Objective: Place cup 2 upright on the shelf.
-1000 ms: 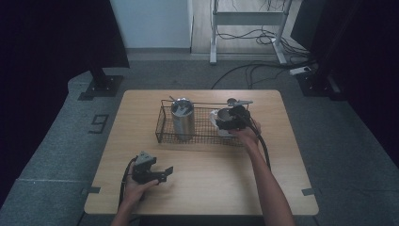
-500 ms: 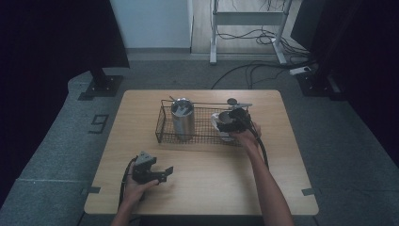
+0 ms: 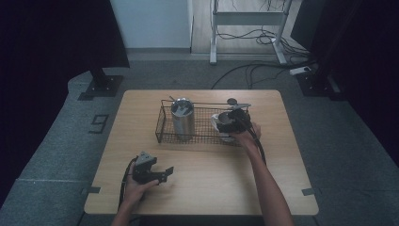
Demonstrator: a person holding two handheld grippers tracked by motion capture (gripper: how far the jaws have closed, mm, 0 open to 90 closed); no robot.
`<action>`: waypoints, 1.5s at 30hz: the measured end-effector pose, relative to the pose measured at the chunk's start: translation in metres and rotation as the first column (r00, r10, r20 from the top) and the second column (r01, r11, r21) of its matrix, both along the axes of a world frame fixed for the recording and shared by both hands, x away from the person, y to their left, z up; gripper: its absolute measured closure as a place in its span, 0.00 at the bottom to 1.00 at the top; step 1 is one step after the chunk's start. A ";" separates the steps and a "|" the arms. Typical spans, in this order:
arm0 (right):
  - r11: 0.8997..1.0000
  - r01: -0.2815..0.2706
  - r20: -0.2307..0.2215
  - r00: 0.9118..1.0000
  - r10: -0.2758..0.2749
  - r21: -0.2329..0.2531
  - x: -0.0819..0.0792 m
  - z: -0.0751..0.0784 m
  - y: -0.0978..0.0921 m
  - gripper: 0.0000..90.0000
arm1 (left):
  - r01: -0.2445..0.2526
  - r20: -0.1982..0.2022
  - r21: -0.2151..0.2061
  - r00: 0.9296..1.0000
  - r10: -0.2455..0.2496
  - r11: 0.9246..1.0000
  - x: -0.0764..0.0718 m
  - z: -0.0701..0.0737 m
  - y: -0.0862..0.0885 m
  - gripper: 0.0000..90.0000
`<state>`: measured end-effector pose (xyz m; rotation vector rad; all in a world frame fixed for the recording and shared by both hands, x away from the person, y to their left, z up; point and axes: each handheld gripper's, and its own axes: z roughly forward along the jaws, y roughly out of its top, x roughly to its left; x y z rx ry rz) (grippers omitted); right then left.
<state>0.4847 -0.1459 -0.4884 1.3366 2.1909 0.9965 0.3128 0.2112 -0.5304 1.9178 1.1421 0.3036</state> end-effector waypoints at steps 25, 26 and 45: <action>0.998 -0.032 -0.057 0.998 0.030 -0.049 -0.002 0.003 -0.002 0.05 | 0.012 -0.004 0.002 1.000 -0.012 1.000 0.000 0.000 -0.001 0.12; 0.999 -0.027 -0.048 0.999 0.025 -0.038 -0.002 0.004 -0.003 0.04 | 0.013 -0.004 0.003 1.000 -0.013 1.000 0.000 0.000 -0.001 0.12; 0.996 -0.002 0.061 0.998 -0.004 0.090 -0.016 0.027 -0.021 0.00 | 0.010 -0.002 0.000 1.000 -0.010 1.000 -0.001 0.001 -0.002 0.12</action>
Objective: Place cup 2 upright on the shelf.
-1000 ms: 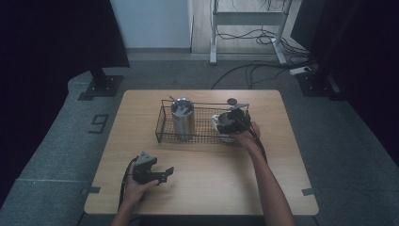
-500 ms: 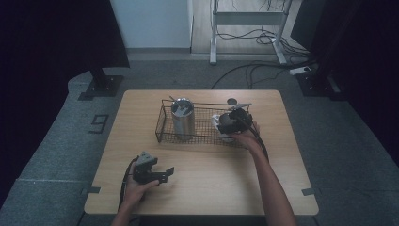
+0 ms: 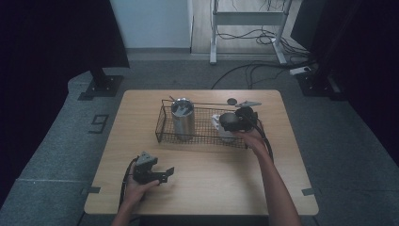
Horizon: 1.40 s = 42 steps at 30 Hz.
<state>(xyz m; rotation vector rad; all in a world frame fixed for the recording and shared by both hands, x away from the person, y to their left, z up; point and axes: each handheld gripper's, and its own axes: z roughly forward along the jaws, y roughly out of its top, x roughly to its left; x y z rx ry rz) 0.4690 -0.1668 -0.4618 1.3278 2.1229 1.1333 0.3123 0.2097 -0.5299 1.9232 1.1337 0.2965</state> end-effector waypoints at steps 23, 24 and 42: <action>0.999 -0.012 0.085 0.996 0.008 0.048 -0.034 0.009 -0.013 0.02 | -0.005 0.000 -0.011 1.000 0.005 1.000 0.000 0.002 0.001 0.12; 0.999 -0.015 0.088 0.996 0.010 0.050 -0.037 0.010 -0.014 0.02 | -0.004 0.001 -0.013 1.000 0.004 1.000 0.000 0.003 0.001 0.12; 0.996 -0.025 0.116 0.993 0.015 0.085 -0.087 0.000 -0.036 0.08 | -0.007 0.002 -0.008 1.000 0.007 1.000 0.000 0.003 0.001 0.12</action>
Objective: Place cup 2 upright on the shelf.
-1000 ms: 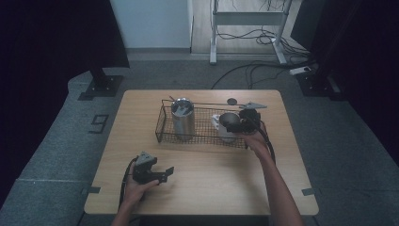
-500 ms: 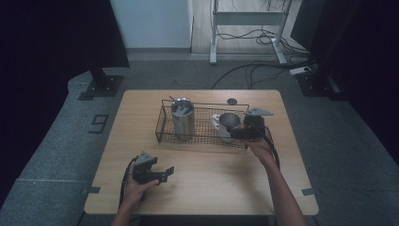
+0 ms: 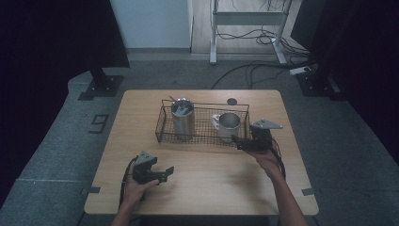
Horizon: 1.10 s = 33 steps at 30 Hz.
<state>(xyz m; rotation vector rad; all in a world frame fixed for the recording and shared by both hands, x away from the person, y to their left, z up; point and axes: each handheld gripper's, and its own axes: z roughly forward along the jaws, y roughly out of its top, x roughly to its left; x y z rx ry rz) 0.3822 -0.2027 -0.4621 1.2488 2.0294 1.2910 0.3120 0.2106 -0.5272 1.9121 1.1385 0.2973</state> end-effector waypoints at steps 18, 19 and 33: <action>1.000 0.007 -0.040 0.999 -0.007 0.020 -0.047 -0.037 -0.020 0.12 | 0.000 -0.002 0.009 1.000 0.000 1.000 0.000 -0.002 -0.001 0.12; 1.000 0.009 -0.045 0.999 -0.008 0.022 -0.050 -0.040 -0.022 0.12 | 0.001 -0.002 0.011 1.000 -0.001 1.000 0.000 -0.002 -0.001 0.12; 1.000 -0.004 -0.096 0.995 0.004 0.006 -0.069 -0.069 -0.023 0.12 | 0.004 -0.003 0.019 1.000 -0.004 1.000 0.000 -0.003 -0.003 0.12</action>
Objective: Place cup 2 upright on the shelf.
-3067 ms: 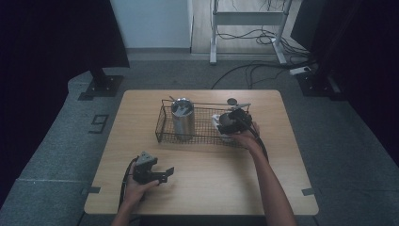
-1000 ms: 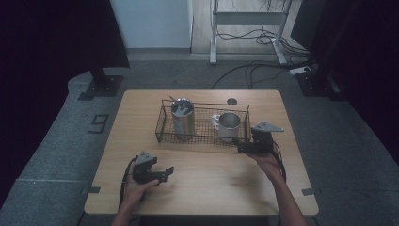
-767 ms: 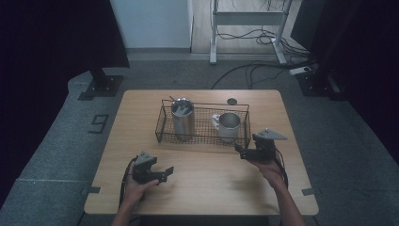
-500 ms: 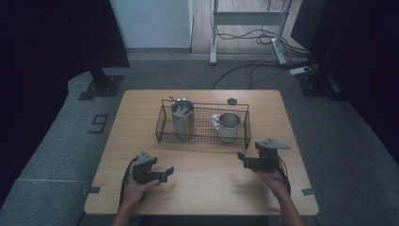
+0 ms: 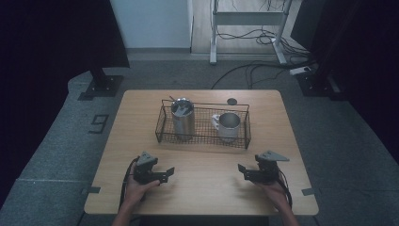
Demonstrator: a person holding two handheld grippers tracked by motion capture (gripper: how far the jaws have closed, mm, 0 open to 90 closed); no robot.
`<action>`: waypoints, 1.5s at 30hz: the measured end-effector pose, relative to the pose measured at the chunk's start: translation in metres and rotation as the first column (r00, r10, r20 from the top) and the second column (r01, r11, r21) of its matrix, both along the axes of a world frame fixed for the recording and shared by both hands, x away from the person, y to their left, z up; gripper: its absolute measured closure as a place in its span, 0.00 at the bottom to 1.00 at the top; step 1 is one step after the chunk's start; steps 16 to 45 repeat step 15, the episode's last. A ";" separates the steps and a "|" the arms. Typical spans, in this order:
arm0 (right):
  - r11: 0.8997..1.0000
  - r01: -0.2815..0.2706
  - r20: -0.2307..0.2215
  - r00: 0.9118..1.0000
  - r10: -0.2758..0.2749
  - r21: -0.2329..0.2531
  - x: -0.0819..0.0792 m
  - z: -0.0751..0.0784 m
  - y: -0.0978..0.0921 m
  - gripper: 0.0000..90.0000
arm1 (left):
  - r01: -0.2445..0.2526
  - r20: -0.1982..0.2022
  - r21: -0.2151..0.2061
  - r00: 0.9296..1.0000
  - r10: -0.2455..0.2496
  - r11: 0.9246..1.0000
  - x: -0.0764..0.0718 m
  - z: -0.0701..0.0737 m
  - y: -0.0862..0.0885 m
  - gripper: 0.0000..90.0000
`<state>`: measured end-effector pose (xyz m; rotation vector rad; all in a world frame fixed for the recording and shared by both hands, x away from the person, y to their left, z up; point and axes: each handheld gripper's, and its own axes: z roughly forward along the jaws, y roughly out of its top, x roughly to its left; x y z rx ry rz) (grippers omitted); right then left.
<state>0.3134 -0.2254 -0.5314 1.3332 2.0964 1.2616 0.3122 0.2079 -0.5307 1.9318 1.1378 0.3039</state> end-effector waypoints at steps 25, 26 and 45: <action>1.000 0.006 -0.003 1.000 -0.006 -0.007 0.000 -0.005 0.000 0.12 | 0.002 0.002 0.006 1.000 -0.002 1.000 0.000 0.000 -0.001 0.12; 1.000 0.006 -0.003 1.000 -0.006 -0.007 0.000 -0.005 0.000 0.12 | 0.002 0.002 0.006 1.000 -0.002 1.000 0.000 0.000 -0.001 0.12; 1.000 0.006 -0.003 1.000 -0.006 -0.007 0.000 -0.005 0.000 0.12 | 0.002 0.002 0.006 1.000 -0.002 1.000 0.000 0.000 -0.001 0.12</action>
